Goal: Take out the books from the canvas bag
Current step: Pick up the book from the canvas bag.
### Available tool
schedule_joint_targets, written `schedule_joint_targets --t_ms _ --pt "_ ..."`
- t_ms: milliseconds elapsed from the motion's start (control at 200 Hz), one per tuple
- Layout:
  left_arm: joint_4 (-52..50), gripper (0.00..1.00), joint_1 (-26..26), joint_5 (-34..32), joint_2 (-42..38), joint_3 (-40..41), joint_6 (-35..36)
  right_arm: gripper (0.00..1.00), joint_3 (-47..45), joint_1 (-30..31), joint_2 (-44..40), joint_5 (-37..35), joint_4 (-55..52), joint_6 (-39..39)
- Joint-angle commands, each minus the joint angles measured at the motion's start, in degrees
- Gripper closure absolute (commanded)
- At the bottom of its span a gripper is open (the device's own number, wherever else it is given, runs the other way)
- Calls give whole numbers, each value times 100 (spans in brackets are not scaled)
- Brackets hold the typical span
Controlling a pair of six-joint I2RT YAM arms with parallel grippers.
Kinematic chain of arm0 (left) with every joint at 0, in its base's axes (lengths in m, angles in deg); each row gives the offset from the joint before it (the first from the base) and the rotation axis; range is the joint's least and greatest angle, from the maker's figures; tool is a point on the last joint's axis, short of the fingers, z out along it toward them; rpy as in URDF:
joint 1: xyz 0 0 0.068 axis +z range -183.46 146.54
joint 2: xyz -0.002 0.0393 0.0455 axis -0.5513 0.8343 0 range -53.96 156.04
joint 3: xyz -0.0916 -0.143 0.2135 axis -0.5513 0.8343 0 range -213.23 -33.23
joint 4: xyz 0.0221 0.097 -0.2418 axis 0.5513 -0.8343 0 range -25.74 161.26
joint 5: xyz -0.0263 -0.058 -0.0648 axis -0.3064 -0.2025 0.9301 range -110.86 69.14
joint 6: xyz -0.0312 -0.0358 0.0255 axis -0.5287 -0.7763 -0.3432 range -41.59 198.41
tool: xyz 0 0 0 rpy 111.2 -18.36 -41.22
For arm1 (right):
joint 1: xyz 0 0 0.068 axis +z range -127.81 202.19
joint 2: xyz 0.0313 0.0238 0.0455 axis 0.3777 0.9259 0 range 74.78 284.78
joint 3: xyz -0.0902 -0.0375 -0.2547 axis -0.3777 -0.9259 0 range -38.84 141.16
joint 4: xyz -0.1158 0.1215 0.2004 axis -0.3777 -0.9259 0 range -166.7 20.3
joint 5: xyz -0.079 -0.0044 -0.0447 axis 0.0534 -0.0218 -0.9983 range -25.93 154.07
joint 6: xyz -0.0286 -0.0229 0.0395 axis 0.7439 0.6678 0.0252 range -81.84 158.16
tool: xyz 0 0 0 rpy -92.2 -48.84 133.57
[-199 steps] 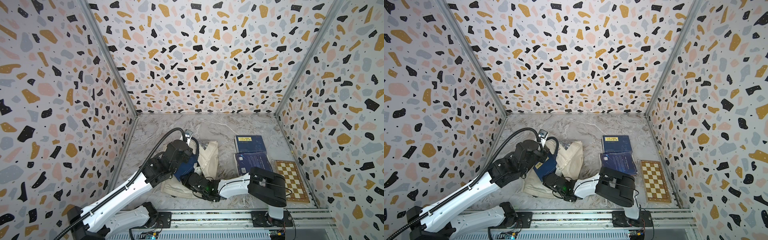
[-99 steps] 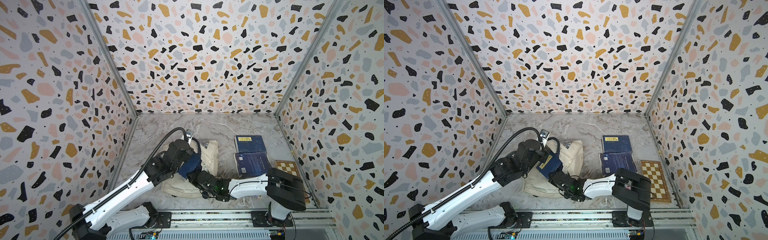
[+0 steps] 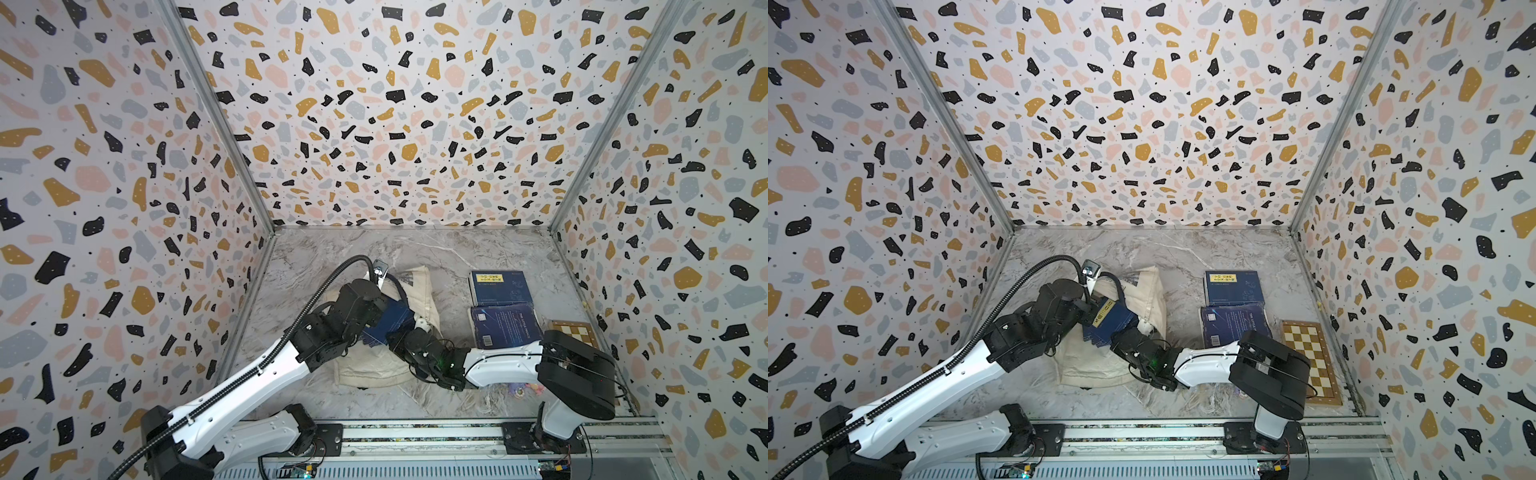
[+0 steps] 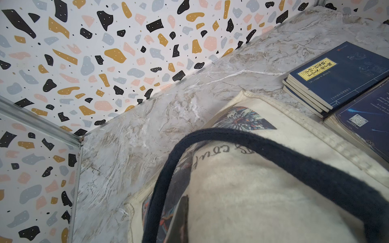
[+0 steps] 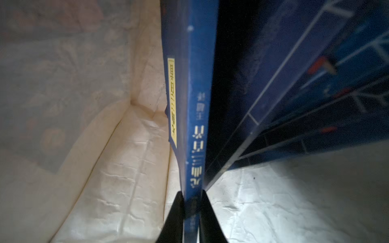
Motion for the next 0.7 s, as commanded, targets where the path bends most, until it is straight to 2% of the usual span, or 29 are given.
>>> schedule_joint_targets --t_ms 0,210,420,520,696 --pt "233 100 58 -240 -84 -293 -108 80 300 -253 137 -506 119 314" --pt "246 100 47 -117 -114 -276 -123 73 557 -464 449 -556 601 865" --pt "269 100 47 -14 -106 -267 -132 73 1019 -634 713 -435 828 1396" --pt "271 100 48 -61 -86 -259 -123 76 1151 -689 839 -247 959 1528" --pt "313 100 47 -134 -43 -249 -175 89 884 -663 694 -70 1184 1571"
